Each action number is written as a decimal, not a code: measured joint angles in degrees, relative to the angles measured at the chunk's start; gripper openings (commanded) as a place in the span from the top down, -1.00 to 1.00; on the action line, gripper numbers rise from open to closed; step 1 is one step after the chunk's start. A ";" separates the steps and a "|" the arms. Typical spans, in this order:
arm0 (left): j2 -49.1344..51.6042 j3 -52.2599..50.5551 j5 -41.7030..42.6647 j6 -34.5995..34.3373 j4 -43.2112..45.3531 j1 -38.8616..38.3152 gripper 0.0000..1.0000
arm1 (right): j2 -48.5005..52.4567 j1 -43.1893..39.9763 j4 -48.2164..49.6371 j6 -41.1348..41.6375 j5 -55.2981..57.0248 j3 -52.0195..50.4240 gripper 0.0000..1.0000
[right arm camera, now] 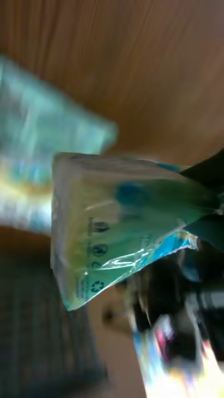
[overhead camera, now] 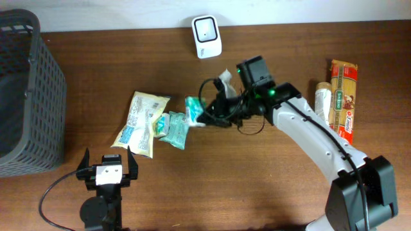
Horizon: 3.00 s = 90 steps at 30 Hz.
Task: Scan the item barcode
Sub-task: 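Hold the mint-green packet up to the barcode scanner, then place the mint-green packet near the white tube on the right, then reach the right gripper to the tissue packs and grasp one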
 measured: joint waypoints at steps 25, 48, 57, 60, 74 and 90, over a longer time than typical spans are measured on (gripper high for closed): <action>0.04 0.00 -0.02 0.00 -0.02 0.00 -0.98 | 49.55 2.62 19.69 -58.40 78.44 58.82 0.90; 0.02 -0.02 -0.02 0.00 0.00 0.00 -0.98 | 19.21 1.57 -27.06 -34.95 50.49 59.76 0.92; 0.00 -0.02 -0.02 0.00 0.00 0.00 -0.98 | 17.62 -20.11 -50.60 -21.70 48.00 49.75 0.92; 0.02 -0.02 -0.02 0.00 0.00 0.00 -0.99 | 19.47 -25.00 -45.13 -21.55 48.00 35.23 0.92; 0.04 -0.02 -0.02 0.00 0.00 0.00 -0.98 | 20.35 -29.40 -42.58 -21.57 40.59 29.20 -0.44; 0.04 -0.02 -0.02 0.00 0.00 0.00 -0.99 | 20.37 17.49 -4.96 -11.23 25.11 23.26 0.19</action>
